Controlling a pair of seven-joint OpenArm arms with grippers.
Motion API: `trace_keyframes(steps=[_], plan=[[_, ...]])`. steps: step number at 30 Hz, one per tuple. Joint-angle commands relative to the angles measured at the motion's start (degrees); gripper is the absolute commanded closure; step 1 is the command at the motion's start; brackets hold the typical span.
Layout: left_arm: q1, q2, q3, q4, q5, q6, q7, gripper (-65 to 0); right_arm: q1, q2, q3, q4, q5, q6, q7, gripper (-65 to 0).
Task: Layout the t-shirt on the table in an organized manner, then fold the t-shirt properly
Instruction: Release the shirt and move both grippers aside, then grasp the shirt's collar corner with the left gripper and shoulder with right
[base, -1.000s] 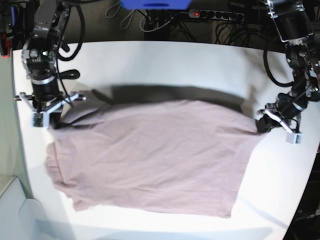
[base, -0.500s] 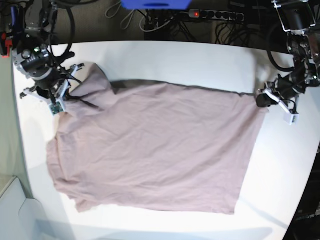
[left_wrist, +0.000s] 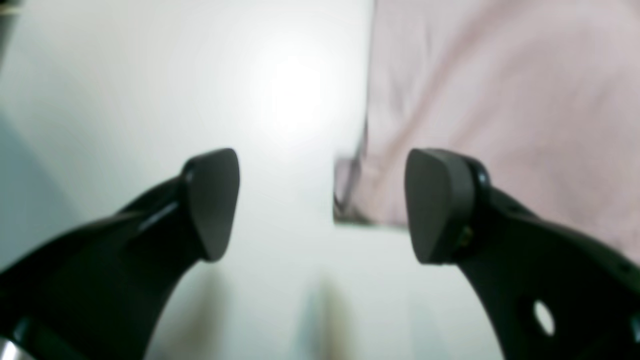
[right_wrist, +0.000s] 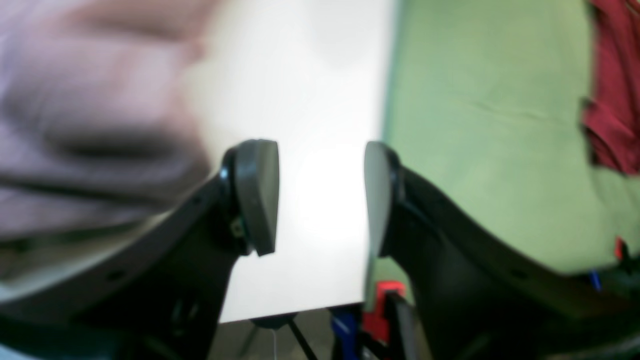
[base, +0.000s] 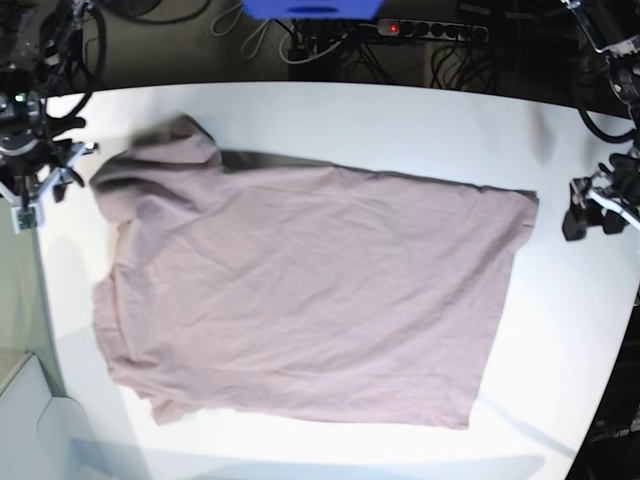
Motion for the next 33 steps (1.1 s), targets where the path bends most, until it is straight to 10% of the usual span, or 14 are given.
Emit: trace_keyframes(steps=[1,10,16,23,33], plan=[[-2.2,-0.1,-0.1,3.0,-1.7,-0.7,-1.4,-50.3,0.2,0.5,1.0,1.1,0.7,-0.1,0.9,-28.4],[-11.3,8.0,20.4,1.9,2.1,-0.6,-2.1,-50.3,-5.1,0.4,1.6,1.0,1.0,1.5,0.9,-28.5],[-16.7,15.0,26.6,-10.0,18.3,-0.6,-5.9,-50.2,-8.0,-5.2,0.2,1.1,0.8,4.9,0.9,-28.5],[-19.2,13.2,26.4,-21.3,23.0,-0.6,-13.0,-50.3,-7.5,-11.0,-0.3,1.0,0.7,4.9,0.9,-32.7],[-19.7,9.7,26.3,-27.1,22.8,-0.6,-16.0,-50.3,-3.1,-10.0,-2.8,-6.2,0.7,4.9,0.8,-34.0]])
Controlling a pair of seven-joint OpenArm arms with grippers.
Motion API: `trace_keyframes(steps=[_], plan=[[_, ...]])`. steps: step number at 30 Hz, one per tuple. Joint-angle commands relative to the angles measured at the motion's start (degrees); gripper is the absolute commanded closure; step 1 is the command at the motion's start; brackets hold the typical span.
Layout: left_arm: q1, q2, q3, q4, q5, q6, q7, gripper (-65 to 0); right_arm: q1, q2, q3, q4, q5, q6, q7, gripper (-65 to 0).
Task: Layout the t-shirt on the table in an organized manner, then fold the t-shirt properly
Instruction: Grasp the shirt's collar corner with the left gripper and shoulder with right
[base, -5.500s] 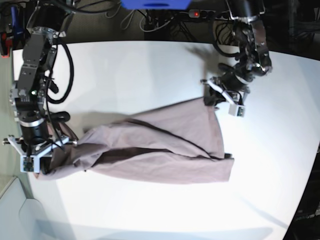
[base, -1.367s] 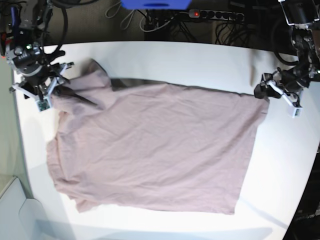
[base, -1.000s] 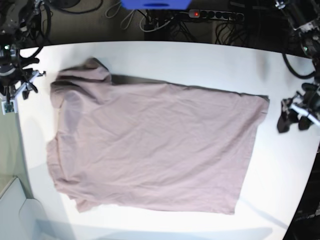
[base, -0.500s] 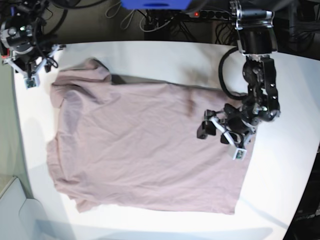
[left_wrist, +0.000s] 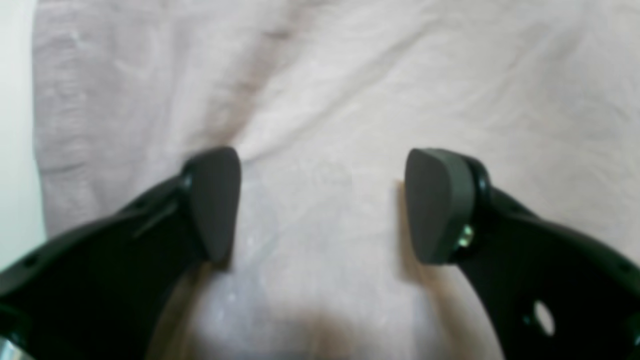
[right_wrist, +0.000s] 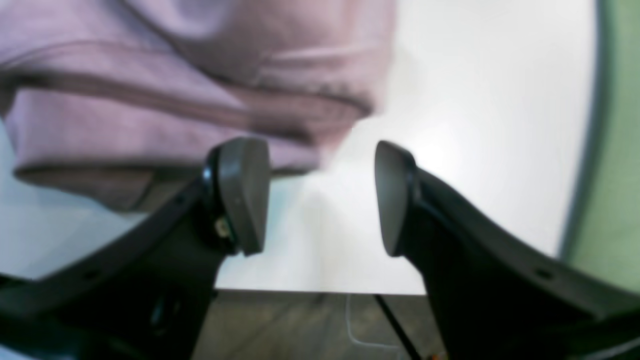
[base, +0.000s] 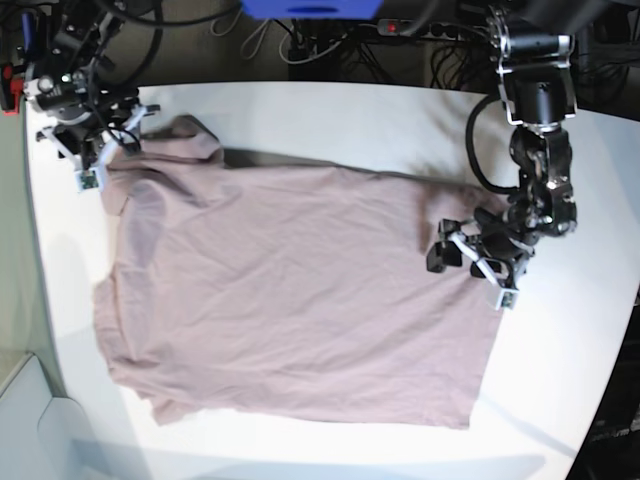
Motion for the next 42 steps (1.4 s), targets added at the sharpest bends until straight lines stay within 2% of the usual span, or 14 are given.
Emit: trace_keyframes(steps=[1,6,15,17,20,21,24,30,37,42], plan=[[-0.4,-0.8,-0.1,0.3,0.3,0.5,0.8,-50.3,0.3,0.3,-0.3,0.8,0.7,0.2,0.8,-34.0],[0.4,-0.7,-0.1,0.7,0.3,0.5,0.6,-50.3,0.5,0.4,-2.9,-2.0,0.7,0.2,0.9,-34.0],[0.6,-0.7,-0.1,0.5,0.2,0.5,0.4,-50.3,4.1,1.5,-2.9,-10.4,0.7,0.2,0.9,-31.9],[0.5,-0.7,-0.1,0.5,0.2,0.5,0.4,-50.3,4.1,1.6,-2.9,-10.6,0.7,0.2,0.9,-23.5],[0.3,-0.7,-0.1,0.4,0.2,0.5,0.4,-50.3,4.1,2.1,-2.6,-10.3,0.7,0.2,0.9,-2.7],[0.3,-0.8,-0.1,0.4,0.2,0.5,0.4,-50.3,4.1,2.9,-2.6,-10.2,0.7,0.2,0.5,0.0],[0.3,-0.9,-0.1,0.4,0.2,0.5,0.4,-50.3,3.8,5.3,-2.4,-7.0,0.7,0.2,0.4,0.0],[0.6,-0.9,-0.1,0.5,0.2,0.5,0.4,-50.3,-0.2,7.6,-2.7,8.3,0.7,0.2,0.3,0.0],[0.2,-0.6,-0.1,0.5,0.2,0.5,0.3,-50.3,-4.1,8.6,-3.3,8.8,0.8,0.2,0.3,0.0],[-0.1,-0.6,-0.2,0.9,0.2,0.5,0.3,-50.4,-4.1,8.7,-4.6,8.6,0.7,0.2,0.3,0.0]])
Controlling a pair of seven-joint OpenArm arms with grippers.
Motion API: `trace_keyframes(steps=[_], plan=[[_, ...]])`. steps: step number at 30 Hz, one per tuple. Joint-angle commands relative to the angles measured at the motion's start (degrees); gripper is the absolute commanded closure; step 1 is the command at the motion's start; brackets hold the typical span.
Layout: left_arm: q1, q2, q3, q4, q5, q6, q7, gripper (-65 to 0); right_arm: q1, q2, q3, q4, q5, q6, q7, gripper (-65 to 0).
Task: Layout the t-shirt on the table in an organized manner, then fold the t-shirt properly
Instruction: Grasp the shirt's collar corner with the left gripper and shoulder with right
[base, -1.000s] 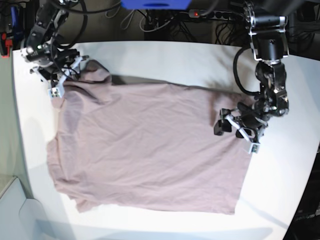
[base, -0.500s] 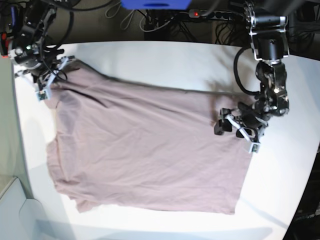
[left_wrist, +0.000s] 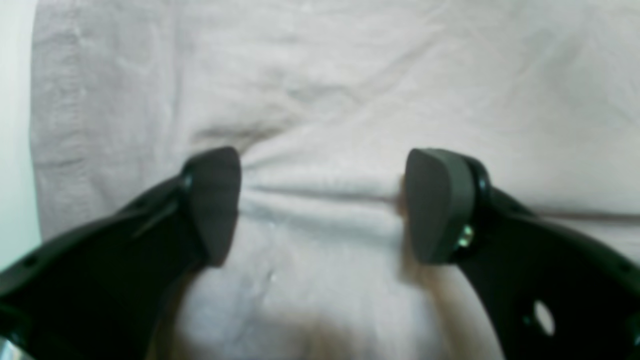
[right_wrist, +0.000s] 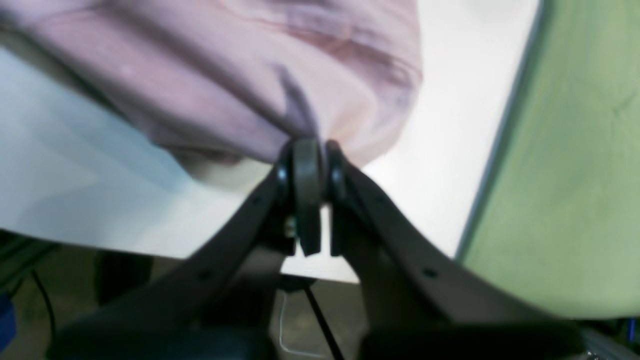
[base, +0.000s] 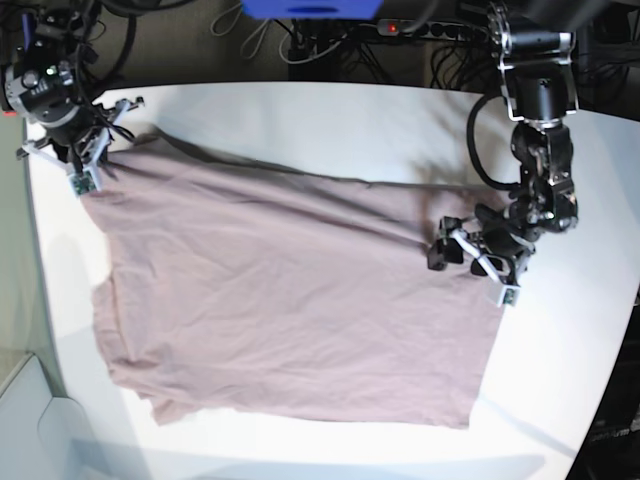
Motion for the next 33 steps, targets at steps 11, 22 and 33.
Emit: trace_keyframes(steps=[11,22,33], plan=[[-2.4,-0.7,-0.2,0.5,0.8,0.6,1.0,-50.6,20.1,3.6,-6.4,-17.1,-0.3,-0.2,0.5,0.0],[-2.4,-0.9,-0.2,0.5,0.8,0.6,1.0,-50.5,28.5,8.5,-12.7,-24.1,-0.3,-0.2,-9.4,-9.5],[-2.4,-0.9,-0.1,0.4,0.8,0.6,1.0,-50.7,19.3,4.3,0.1,-4.8,-0.3,-0.2,-8.5,-33.7]])
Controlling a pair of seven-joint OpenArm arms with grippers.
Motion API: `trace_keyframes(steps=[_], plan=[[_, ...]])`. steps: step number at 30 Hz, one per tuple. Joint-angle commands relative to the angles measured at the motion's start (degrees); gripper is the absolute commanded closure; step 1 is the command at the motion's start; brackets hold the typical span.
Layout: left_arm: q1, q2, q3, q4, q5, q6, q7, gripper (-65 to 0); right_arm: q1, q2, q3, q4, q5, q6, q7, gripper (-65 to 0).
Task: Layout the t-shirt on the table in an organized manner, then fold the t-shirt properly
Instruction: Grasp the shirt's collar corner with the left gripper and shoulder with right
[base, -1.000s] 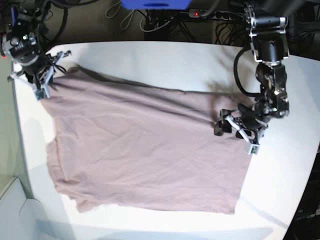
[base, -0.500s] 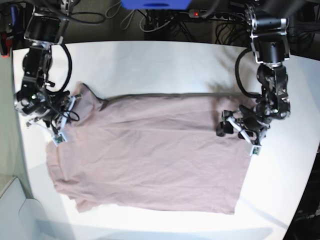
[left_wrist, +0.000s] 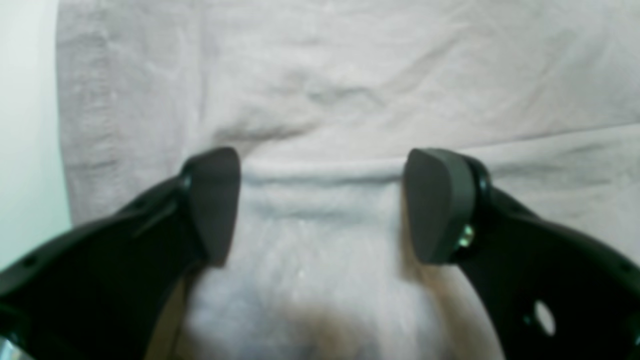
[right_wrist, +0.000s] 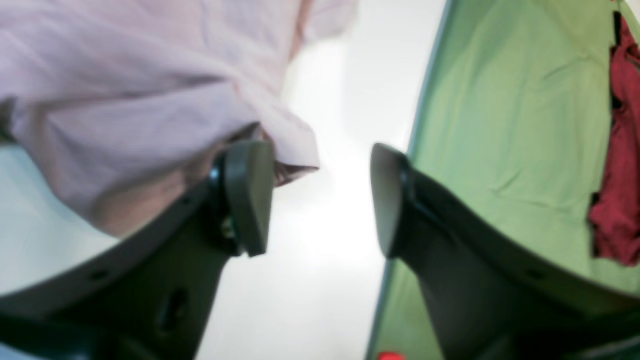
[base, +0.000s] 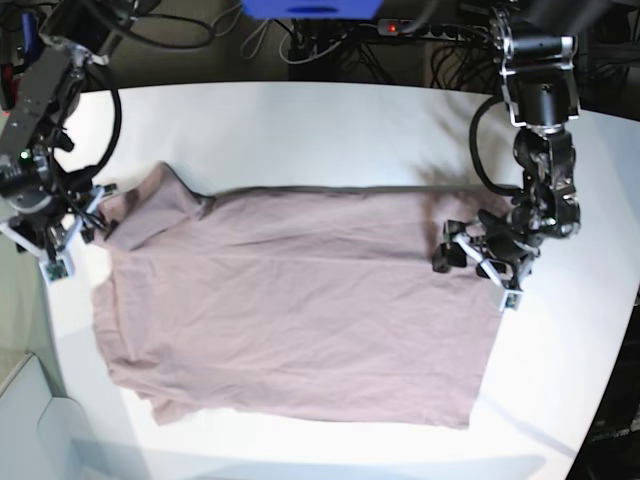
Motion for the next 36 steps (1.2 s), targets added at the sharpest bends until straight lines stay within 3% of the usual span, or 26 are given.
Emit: trace_keyframes(steps=[1,8,24,27,30,31,36], plan=[[-1.1,-0.5,-0.1,0.7,-0.3,0.1,-0.2,-50.7,-0.8,0.2,0.6,0.6,0.2,-0.1,1.4,-34.3],[-1.1,-0.5,-0.1,0.7,-0.3,0.1,-0.2,-50.7,-4.4,-3.2,0.3,-6.1,0.2,-0.1,7.9,-34.6],[-1.1,-0.5,-0.1,0.7,-0.3,0.1,-0.2,-50.5,2.2,-3.8,-0.1,-17.6,0.2,-0.1,8.1,-33.1],[-1.1,-0.5,-0.1,0.7,-0.3,0.1,-0.2,-50.5,2.2,-3.8,-0.1,-18.8,0.2,-0.1,8.1,-22.5],[-1.1,-0.5,-0.1,0.7,-0.3,0.1,-0.2,-50.6,1.6,-4.2,-0.3,-18.6,0.3,-0.1,7.7,-2.6],[-1.1,-0.5,-0.1,0.7,-0.3,0.1,-0.2,-50.6,1.0,-4.4,-0.4,-18.2,0.2,-0.1,7.5,0.0],[-1.1,-0.5,-0.1,0.7,-0.3,0.1,-0.2,-50.6,-6.7,-6.3,-0.3,-8.7,0.3,-0.1,4.0,0.0]])
